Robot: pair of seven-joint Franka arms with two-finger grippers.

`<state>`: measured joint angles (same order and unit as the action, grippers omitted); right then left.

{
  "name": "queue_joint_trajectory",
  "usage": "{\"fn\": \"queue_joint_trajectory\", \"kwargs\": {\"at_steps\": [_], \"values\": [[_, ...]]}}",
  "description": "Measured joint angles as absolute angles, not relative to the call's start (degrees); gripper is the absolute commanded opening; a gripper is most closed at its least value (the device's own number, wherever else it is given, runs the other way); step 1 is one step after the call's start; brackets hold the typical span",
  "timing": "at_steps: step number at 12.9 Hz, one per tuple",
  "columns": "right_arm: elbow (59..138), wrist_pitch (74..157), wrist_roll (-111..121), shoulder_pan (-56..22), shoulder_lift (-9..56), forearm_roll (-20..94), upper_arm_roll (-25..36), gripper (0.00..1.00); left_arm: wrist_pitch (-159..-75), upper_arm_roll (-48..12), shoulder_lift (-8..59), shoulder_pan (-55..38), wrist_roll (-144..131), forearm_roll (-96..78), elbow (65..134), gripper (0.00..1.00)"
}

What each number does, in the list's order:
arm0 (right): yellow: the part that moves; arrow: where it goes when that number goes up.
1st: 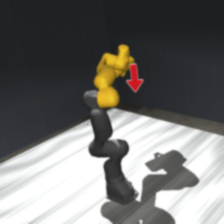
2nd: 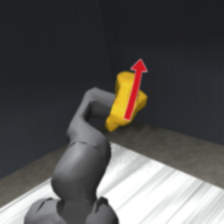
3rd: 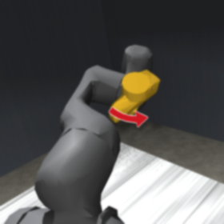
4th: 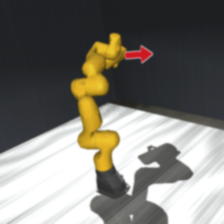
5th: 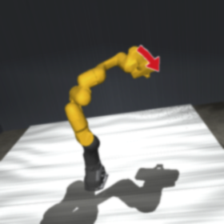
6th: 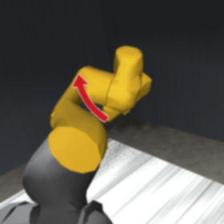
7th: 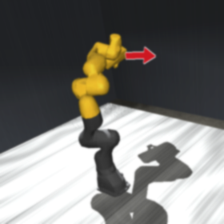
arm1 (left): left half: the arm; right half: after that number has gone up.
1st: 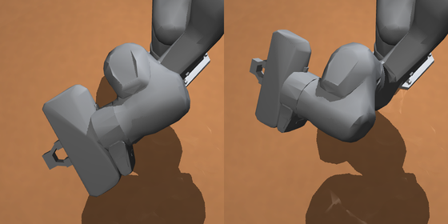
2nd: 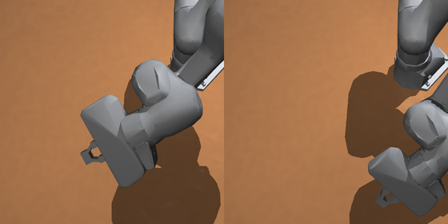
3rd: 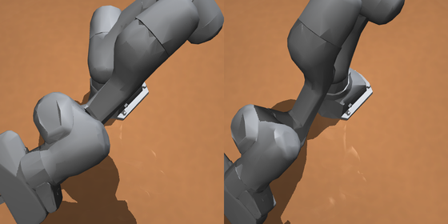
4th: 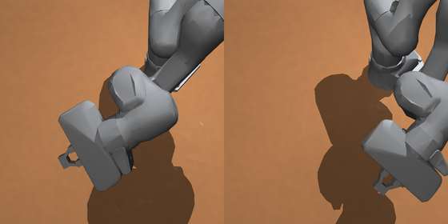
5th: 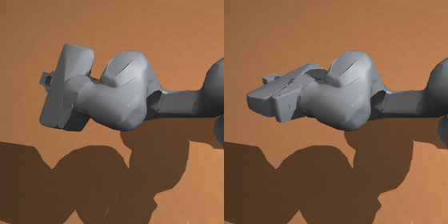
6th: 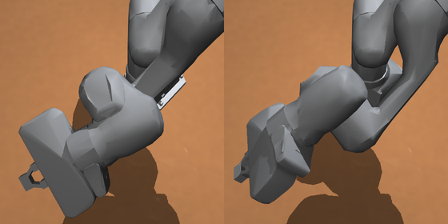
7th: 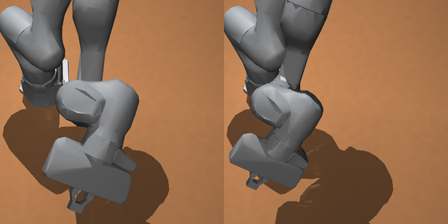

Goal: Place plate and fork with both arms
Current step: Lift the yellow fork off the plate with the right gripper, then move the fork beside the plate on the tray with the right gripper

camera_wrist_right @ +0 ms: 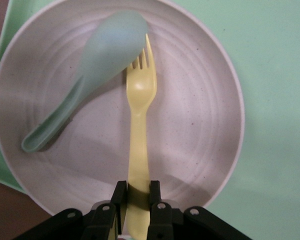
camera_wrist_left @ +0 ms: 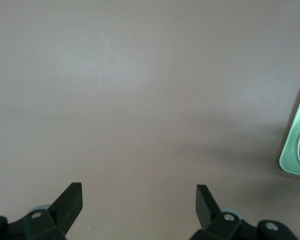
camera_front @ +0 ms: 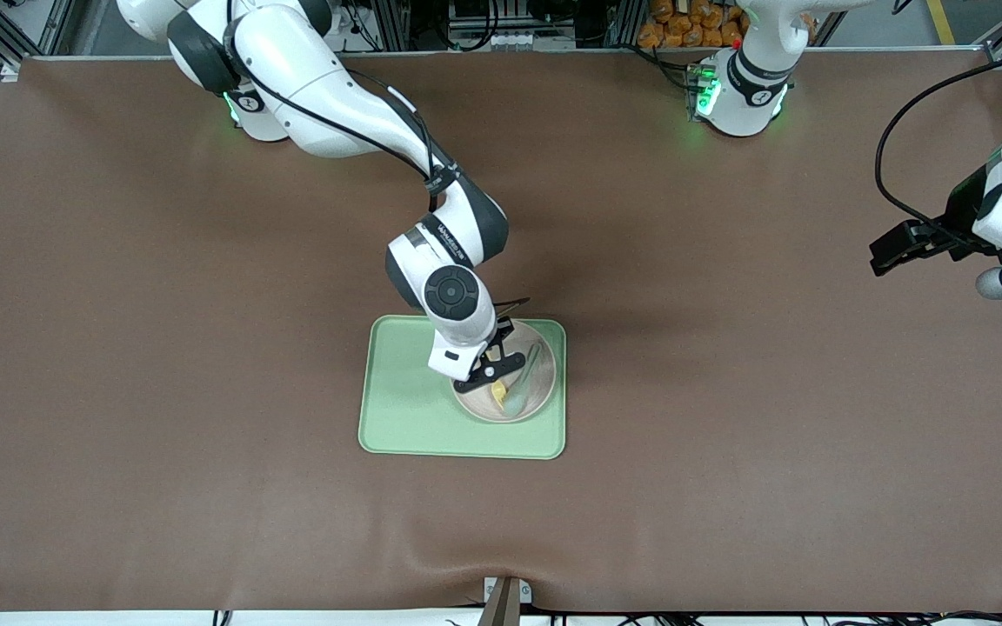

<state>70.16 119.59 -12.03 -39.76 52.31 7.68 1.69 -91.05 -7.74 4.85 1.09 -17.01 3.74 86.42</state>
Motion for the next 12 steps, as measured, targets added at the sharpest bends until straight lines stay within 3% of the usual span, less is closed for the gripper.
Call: {"fn": "queue_joint_trajectory", "kwargs": {"at_steps": [12], "values": [[69.7,113.0,-12.5,-39.7,47.9,7.7,1.5,0.00,-92.0,-8.6,4.9,1.0,-17.0,3.7,86.9,1.00]]}}
